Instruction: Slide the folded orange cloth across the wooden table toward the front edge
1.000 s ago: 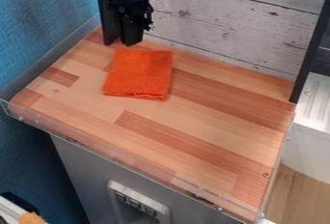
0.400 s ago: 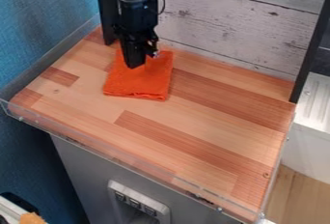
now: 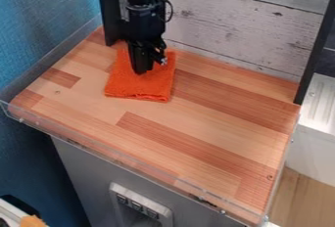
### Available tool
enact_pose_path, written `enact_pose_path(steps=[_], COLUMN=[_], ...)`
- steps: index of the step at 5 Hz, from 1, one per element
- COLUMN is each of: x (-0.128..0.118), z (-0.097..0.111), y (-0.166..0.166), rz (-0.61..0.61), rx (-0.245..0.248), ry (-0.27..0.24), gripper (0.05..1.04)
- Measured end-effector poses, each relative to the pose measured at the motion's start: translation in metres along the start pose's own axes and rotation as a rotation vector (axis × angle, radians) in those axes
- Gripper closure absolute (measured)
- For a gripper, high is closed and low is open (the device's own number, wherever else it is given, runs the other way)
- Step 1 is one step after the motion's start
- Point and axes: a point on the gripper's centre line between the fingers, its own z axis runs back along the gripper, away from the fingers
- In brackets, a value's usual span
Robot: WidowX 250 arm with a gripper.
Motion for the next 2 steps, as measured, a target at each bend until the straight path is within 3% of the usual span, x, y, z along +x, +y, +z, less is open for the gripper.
enact_pose_path(steps=[2], x=[0.0062], z=[-0.0066], y=[-0.0076], rz=[-0.005], rx=[-0.002], ry=[-0.018], gripper=[1.021])
